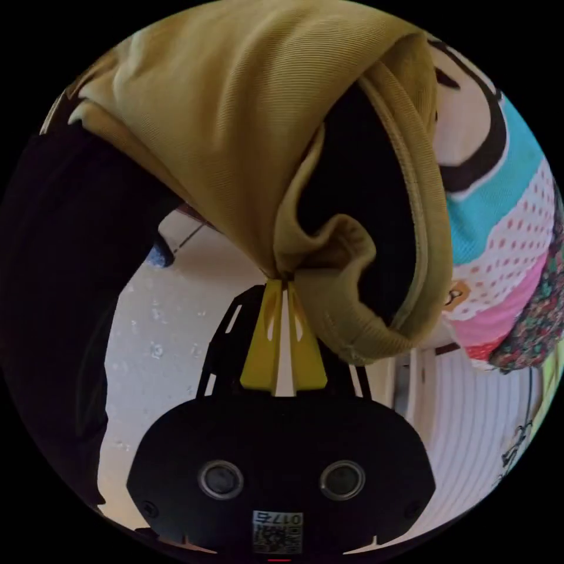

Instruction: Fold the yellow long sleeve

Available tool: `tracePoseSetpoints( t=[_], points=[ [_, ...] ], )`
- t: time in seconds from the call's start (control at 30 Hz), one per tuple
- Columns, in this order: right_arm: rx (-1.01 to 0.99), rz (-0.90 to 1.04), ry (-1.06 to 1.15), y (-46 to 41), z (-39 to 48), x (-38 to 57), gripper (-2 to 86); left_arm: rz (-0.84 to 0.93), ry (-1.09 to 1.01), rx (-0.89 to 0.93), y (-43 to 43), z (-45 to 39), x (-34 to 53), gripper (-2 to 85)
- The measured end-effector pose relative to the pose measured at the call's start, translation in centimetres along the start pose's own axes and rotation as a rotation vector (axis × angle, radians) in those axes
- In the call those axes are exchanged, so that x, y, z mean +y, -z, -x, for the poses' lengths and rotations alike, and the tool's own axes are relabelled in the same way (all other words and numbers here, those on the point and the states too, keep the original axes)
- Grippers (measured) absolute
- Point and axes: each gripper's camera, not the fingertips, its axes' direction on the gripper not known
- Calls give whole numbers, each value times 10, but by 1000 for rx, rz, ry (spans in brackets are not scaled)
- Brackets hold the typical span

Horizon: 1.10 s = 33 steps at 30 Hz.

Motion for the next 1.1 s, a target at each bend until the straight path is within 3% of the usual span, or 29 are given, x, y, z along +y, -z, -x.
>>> tracePoseSetpoints(
  t=[0.07, 0.2, 0.4, 0.53, 0.63, 0.73, 0.83, 0.9, 0.97, 1.1],
  points=[
    [-241, -10, -168, 6, -26, 2, 16, -2, 11, -38, 7, 18, -19, 51],
    [-362, -120, -237, 43, -46, -3, 24, -44, -3, -42, 20, 61, -55, 72],
    [-147, -398, -123, 174, -29, -60, 64, -29, -54, 24, 1, 107, -78, 124],
    [79, -517, 85, 251, 37, -142, 91, 22, -75, -5, -21, 118, -76, 119],
    [176, -561, 230, 274, 91, -207, 105, -41, -55, -5, -19, 127, -61, 111],
    [244, -480, 299, 254, 139, -279, 118, -78, -32, 20, -15, 135, -46, 108],
    [398, -369, 204, 202, 184, -336, 131, -31, -24, 44, -20, 139, -36, 92],
    [509, -336, 130, 179, 214, -351, 123, 46, -74, 63, -28, 136, -31, 65],
    [497, -295, 134, 155, 246, -357, 80, 94, -87, 92, -31, 138, -27, 54],
    [419, -469, 86, 130, 274, -317, 44, 133, -129, 241, -25, 146, -11, 47]
  ],
)
